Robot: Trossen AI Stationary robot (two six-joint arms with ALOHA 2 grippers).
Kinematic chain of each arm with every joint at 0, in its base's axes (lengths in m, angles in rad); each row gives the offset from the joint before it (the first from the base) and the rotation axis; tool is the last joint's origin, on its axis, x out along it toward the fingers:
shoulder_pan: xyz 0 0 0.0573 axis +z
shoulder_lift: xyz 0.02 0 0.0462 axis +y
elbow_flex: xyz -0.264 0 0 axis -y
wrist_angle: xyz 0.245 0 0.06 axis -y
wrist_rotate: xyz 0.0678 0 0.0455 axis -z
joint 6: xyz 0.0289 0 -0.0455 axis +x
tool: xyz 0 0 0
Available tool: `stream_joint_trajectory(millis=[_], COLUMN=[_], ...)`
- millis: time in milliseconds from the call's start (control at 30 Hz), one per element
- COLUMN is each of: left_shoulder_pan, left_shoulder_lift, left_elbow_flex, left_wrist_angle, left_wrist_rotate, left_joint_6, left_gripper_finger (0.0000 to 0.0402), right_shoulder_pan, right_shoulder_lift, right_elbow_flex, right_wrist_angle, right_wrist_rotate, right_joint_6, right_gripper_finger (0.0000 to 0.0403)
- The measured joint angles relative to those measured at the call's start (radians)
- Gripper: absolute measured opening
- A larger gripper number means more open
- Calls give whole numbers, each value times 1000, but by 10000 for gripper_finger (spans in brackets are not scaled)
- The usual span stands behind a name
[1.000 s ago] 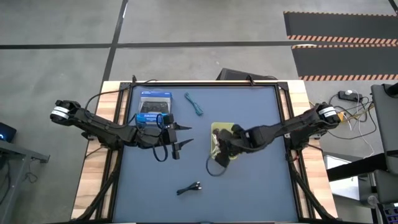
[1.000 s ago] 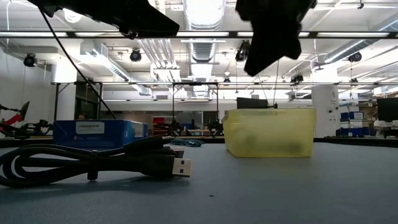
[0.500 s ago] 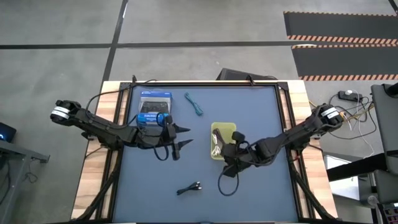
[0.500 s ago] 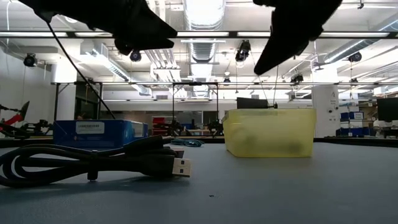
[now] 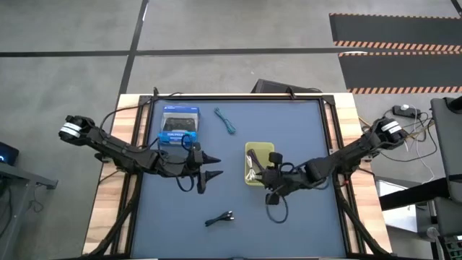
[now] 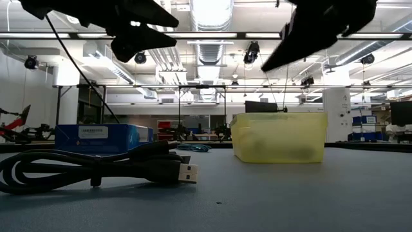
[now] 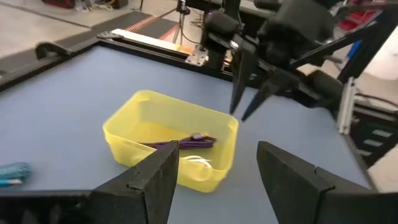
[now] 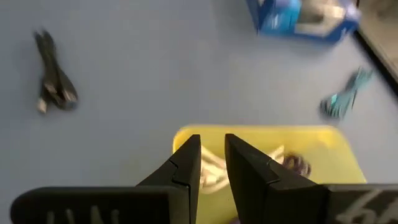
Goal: Pick and place USB-C Cables
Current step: Put the black charger cable into the yellow bin
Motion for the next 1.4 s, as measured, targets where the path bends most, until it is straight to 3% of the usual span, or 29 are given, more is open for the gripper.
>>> stream_joint_trajectory(millis=[300,500,867,1400], left_shoulder_pan=[-43,-45,-66,-193], left_shoulder_lift=[0,26,204,368], left_elbow_flex=[8,26,97,317], left_wrist_angle=[1,28,54,-332], left_wrist_rotate=[-3,-18,27,47], left_joint_6=[-89,-105,-143,-341], left_gripper_finger=[200,200,200,200], right_shoulder_pan=[-11,-60,-79,-79], right_shoulder_lift=[-205,-306,-385,-473], right_elbow_flex=[-241,-340,-417,-414], right_wrist_angle=[482,639,671,666], right_wrist_rotate=[-53,-136,-141,-139], right_joint_6=[-240,-271,-305,-405], right_gripper_finger=[63,63,63,63])
